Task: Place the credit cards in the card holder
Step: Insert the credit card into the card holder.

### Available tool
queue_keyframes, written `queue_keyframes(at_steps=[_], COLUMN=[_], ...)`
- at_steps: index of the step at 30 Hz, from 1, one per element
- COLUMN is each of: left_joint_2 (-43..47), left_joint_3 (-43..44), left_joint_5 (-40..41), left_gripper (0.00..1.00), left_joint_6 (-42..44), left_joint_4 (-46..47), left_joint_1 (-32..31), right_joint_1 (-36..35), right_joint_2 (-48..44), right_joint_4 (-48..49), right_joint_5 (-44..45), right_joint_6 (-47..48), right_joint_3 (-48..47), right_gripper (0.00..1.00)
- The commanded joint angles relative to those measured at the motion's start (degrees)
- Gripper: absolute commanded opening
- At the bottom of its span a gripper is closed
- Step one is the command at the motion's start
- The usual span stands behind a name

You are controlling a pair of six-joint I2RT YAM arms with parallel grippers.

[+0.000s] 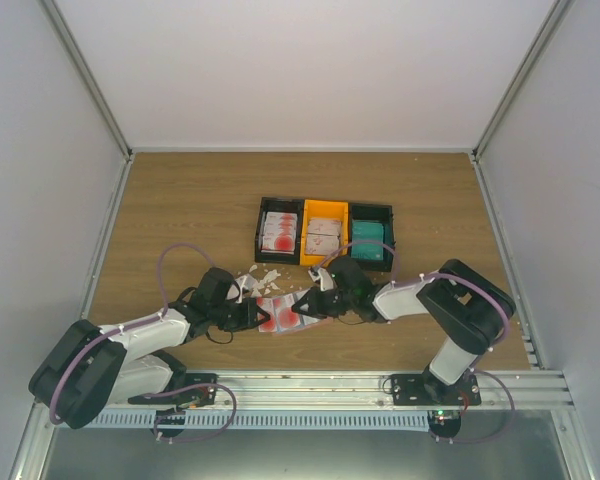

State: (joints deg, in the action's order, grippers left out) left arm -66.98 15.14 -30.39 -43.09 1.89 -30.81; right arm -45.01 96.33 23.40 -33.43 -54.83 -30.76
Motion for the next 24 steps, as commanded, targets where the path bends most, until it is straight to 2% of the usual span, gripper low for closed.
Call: queue_keyframes(at_steps=[1,12,14,16,19,24], left_joint_2=[-0.51,-0.49,0.18,1.46,3.95,7.87], left_joint_3=[-0.99,-0.9,-0.62,-0.03,1.5,3.29], left_joint_5=[0.83,0.75,1.07,2.43,4.21,7.51], left_gripper=[0.0,0.0,0.0,0.0,0.0,0.0], left_joint_6=[0.56,0.68,0.73,0.97,1.37,1.48], left_joint_4=[0.04,0.11,-0.57,-2.18,-5.28,-8.93], left_joint_1=[-0.31,-0.31,-0.31,-0.31,-0.31,-0.33], right_joint_1=[-1.47,-2.81,-2.81,-2.73,-2.8,-3.5], right_joint_2=[1.86,2.97,1.54,-0.41,-3.91,-8.38], right_joint_4=[-4.98,-7.54,-9.59,-12.21,-18.17,-31.47], right_joint_5=[-0.74,-1.63,-0.09,2.14,6.73,17.71], right_joint_6=[2.88,5.2,5.98,6.93,8.88,13.14], right_joint_3=[-0.71,-3.05,-3.47,-3.95,-5.74,-10.33], right_gripper=[0.02,0.04,0.06,0.13,0.28,0.43])
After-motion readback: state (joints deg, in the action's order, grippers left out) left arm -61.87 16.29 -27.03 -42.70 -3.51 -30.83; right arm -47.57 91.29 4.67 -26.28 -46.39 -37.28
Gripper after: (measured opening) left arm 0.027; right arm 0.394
